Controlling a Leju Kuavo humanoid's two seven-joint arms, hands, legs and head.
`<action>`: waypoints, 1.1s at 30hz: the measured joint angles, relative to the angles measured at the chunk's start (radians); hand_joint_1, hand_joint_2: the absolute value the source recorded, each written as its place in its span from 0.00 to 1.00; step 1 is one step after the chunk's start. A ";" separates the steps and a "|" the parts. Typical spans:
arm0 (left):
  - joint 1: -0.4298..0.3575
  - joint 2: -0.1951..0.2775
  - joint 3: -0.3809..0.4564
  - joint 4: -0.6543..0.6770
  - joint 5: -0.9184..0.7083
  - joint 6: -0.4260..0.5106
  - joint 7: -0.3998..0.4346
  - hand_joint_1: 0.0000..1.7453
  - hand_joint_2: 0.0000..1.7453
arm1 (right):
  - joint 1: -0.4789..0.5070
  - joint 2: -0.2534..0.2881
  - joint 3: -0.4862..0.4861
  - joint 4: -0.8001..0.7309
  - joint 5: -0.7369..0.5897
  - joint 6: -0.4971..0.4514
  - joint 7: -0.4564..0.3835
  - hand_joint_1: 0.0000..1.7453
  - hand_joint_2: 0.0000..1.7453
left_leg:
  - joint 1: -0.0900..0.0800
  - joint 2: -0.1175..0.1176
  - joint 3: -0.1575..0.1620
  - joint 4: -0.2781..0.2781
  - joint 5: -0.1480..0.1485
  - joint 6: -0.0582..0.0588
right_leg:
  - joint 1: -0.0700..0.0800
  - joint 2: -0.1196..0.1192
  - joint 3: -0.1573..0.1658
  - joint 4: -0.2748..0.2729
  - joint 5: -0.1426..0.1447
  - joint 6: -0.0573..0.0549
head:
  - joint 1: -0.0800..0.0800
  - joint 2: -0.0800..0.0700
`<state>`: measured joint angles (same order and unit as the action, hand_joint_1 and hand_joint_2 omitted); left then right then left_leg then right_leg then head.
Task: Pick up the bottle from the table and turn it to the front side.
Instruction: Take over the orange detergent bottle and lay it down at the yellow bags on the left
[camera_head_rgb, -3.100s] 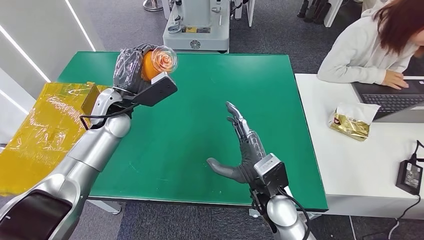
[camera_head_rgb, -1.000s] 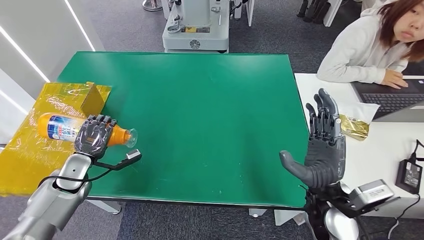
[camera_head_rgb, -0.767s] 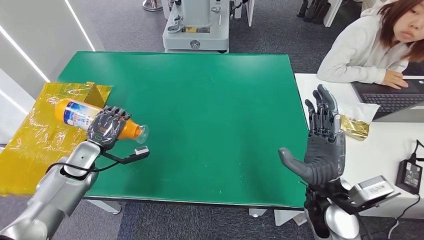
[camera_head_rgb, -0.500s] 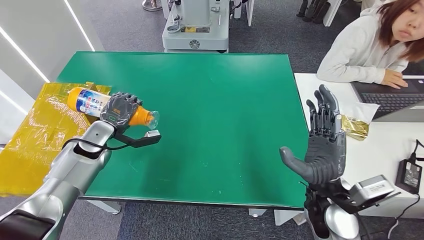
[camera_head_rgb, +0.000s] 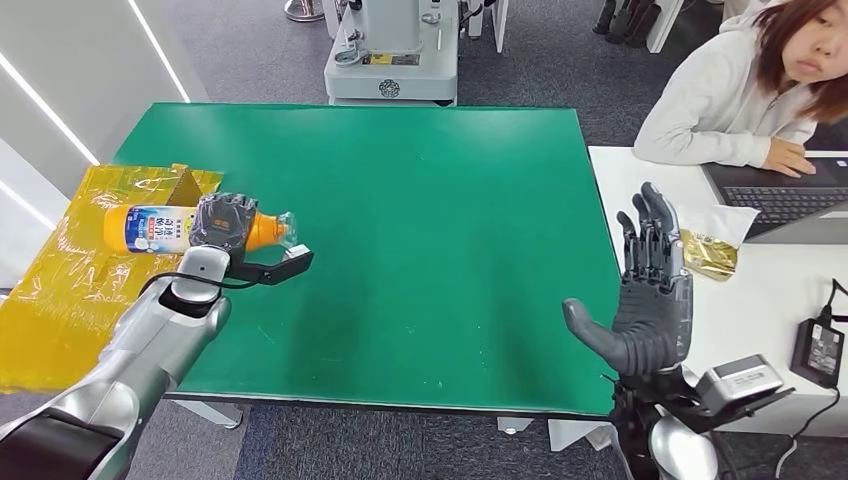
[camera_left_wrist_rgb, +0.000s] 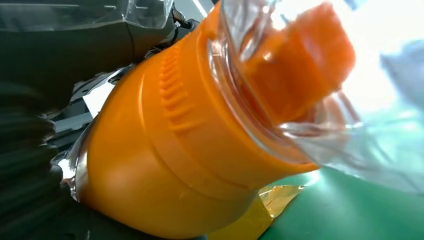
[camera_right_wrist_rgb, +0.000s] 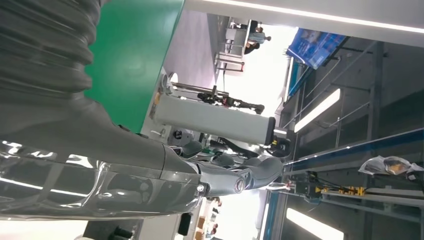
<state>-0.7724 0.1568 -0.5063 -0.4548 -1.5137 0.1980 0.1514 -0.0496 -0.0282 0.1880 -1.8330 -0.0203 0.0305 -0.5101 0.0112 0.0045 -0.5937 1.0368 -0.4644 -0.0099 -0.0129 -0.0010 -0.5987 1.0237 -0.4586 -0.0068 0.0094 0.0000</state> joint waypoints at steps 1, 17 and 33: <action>0.000 -0.001 -0.005 0.002 0.000 0.000 0.019 1.00 1.00 | 0.002 0.000 -0.001 0.000 0.002 -0.001 0.000 0.00 1.00 | 0.000 0.000 0.000 0.000 0.000 0.000 | 0.000 0.000 0.000 0.000 0.000 0.000 | 0.000 0.000; 0.000 -0.007 -0.098 0.016 0.000 -0.100 0.192 1.00 1.00 | 0.055 0.022 -0.008 -0.001 0.039 -0.005 -0.003 0.00 1.00 | 0.000 0.000 0.000 0.000 0.000 0.000 | 0.000 0.000 0.000 0.000 0.000 0.000 | 0.000 0.000; 0.066 0.013 -0.036 0.035 0.000 -0.188 0.129 1.00 1.00 | 0.078 0.035 -0.031 0.002 0.053 0.033 -0.011 0.00 1.00 | 0.000 0.000 0.000 0.000 0.000 0.000 | 0.000 0.000 0.000 0.000 0.000 0.000 | 0.000 0.000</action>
<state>-0.7064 0.1699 -0.5425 -0.4196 -1.5140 0.0103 0.2801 0.0284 0.0072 0.1571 -1.8312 0.0328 0.0637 -0.5215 0.0113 0.0044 -0.5941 1.0366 -0.4644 -0.0099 -0.0128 -0.0011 -0.5986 1.0238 -0.4587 -0.0068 0.0093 0.0000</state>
